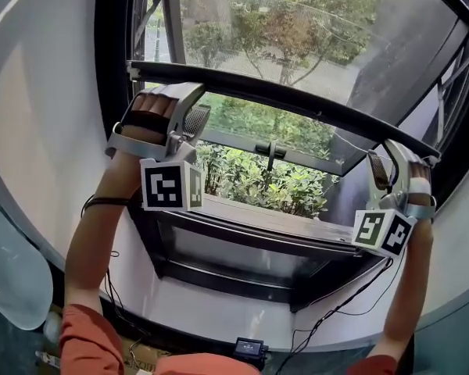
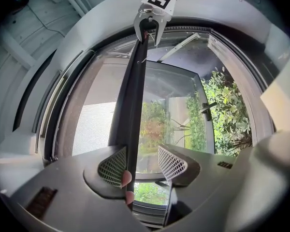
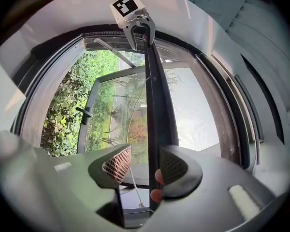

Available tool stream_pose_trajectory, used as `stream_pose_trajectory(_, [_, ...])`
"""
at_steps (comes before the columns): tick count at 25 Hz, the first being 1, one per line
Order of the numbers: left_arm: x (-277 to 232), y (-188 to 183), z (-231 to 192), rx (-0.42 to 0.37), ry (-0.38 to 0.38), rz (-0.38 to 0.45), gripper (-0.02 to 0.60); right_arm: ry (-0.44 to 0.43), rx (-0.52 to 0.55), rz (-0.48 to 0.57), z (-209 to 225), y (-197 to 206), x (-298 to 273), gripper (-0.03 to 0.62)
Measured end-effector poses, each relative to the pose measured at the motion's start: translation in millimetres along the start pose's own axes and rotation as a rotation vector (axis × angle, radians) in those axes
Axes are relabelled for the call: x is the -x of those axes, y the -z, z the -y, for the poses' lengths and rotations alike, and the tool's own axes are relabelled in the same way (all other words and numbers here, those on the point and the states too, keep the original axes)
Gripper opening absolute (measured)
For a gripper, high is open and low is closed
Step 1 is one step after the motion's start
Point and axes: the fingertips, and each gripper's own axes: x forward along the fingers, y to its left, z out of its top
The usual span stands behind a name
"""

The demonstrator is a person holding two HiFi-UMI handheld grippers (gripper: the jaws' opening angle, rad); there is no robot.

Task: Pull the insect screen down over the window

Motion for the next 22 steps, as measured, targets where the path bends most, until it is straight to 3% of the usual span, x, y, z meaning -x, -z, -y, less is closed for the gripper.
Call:
stream_pose_trajectory(10, [20, -2, 46, 0.049, 0.049, 0.010, 0.206, -0.076, -0.039, -0.015, -48, 2, 17, 0.186])
stream_pose_trajectory(22, [35, 2, 91, 0.045, 0.151, 0.008, 0.206, -0.188, -0.053, -0.032, -92, 1, 29, 0.186])
